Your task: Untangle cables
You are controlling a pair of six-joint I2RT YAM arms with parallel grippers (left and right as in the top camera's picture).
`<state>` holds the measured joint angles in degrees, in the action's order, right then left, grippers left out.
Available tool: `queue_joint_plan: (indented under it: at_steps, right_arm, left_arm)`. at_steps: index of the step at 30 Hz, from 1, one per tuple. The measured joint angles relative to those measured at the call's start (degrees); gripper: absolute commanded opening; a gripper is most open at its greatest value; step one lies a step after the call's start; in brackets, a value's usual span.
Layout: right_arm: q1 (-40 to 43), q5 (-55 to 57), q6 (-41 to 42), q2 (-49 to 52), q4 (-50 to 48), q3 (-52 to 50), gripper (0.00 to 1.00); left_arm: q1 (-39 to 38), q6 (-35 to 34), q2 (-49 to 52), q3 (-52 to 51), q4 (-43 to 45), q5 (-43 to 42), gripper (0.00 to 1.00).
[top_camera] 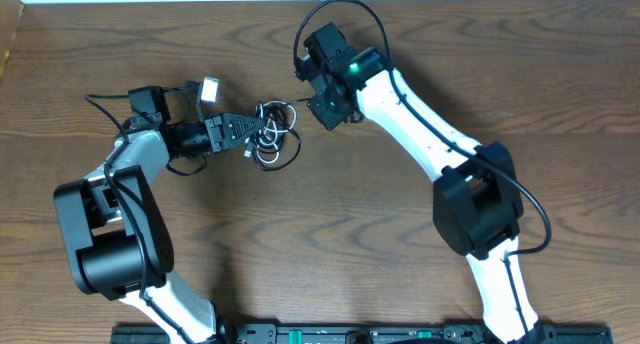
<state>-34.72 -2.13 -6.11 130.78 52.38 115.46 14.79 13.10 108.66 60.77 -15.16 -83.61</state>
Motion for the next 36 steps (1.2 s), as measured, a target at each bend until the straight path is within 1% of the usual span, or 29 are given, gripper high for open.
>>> queue_joint_plan:
  at_steps: [3,6,11,18,23,27,28,32,33,34,36]
  right_arm:
    - [0.0,-0.5,1.4,1.0,-1.5,0.0,0.01]
    - [0.0,-1.7,2.8,1.3,-2.8,-0.1,0.01]
    - [0.6,-8.2,3.2,1.9,-4.9,-0.1,0.01]
    - [3.1,-18.0,3.2,2.4,-5.1,-0.1,0.01]
    - [4.6,-21.6,3.2,2.5,-5.0,-0.2,0.01]
    - [4.5,-22.8,3.2,2.7,-4.9,-0.2,0.01]
    - [4.4,-22.9,3.2,2.7,-5.0,-0.2,0.01]
    - [4.1,-23.4,3.2,2.8,-5.1,-0.4,0.01]
    - [4.0,-23.5,3.2,2.8,-5.1,-0.4,0.01]
    - [4.0,-23.6,3.2,2.9,-5.1,-0.4,0.01]
    - [4.0,-23.6,3.2,2.9,-5.1,-0.5,0.01]
  left_arm:
    - [0.0,0.0,0.0,0.0,0.0,0.6,0.08]
    - [0.0,-1.5,0.0,0.0,0.4,2.9,0.08]
    - [0.0,-4.2,0.0,0.0,0.9,6.5,0.08]
    - [0.0,-7.0,0.0,0.0,1.4,10.9,0.08]
    - [0.0,-9.3,0.0,0.0,1.7,14.3,0.08]
    - [0.0,-12.0,0.0,0.0,1.7,19.2,0.08]
    - [0.0,-12.8,0.0,0.0,1.7,20.7,0.11]
    - [0.0,-15.9,0.0,0.0,1.2,27.4,0.17]
    - [0.0,-16.3,0.0,0.0,1.0,28.7,0.24]
    - [-0.1,-16.7,0.0,0.0,0.8,29.8,0.27]
    - [-0.6,-17.4,0.0,0.0,0.4,32.1,0.29]
